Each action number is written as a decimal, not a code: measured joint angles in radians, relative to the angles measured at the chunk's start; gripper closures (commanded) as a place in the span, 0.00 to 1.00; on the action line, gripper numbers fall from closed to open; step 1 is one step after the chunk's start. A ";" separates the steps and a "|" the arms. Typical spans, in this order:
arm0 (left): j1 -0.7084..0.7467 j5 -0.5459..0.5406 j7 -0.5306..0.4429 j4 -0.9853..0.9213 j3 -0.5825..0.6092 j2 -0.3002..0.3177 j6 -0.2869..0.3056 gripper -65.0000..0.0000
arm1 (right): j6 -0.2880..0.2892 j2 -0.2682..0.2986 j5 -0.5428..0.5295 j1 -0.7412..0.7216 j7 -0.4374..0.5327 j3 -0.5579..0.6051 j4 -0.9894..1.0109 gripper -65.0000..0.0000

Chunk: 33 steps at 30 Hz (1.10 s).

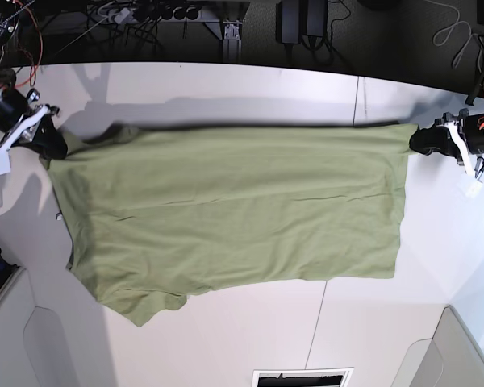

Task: Layout the t-shirt on the table in an organized manner, then fold the t-shirt properly
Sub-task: 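Lift the held hem and fold it over toward the collar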

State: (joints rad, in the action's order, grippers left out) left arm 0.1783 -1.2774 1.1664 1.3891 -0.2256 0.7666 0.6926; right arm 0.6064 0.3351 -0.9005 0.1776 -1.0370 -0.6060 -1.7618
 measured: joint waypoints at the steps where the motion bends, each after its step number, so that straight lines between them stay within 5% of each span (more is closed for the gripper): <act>1: -0.008 0.014 -0.020 0.000 0.000 -0.009 0.000 1.00 | 0.000 0.000 0.009 -0.023 0.006 0.003 0.011 1.00; 16: -0.090 0.458 -0.483 -0.047 0.026 -0.090 0.000 1.00 | -0.004 0.000 0.143 -0.324 0.047 0.195 0.275 1.00; 19: -0.113 0.489 -0.494 -0.089 0.032 -0.102 0.000 1.00 | -0.008 0.000 0.169 -0.344 0.056 0.229 0.299 0.99; 20: -0.119 0.490 -0.494 -0.101 0.035 -0.105 0.000 0.99 | -0.008 -0.002 0.172 -0.340 0.055 0.235 0.301 0.85; 23: -0.126 0.489 -0.498 -0.118 0.037 -0.114 0.000 0.70 | -0.029 -0.008 0.180 -0.334 0.045 0.236 0.305 0.55; 25: -0.128 0.484 -0.498 -0.119 0.037 -0.110 0.000 0.59 | -0.030 -0.008 0.172 -0.337 0.048 0.236 0.302 0.54; 33: -0.163 0.422 -0.495 -0.050 -0.072 -0.081 0.000 0.58 | -0.029 -0.008 0.164 -0.338 0.055 0.212 0.209 0.55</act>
State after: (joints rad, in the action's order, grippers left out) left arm 0.0151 -0.8555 0.6712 1.3392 -0.2981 0.6857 0.6922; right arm 0.5770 0.3267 -0.7364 -0.1608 -0.9817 -0.3935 -1.5524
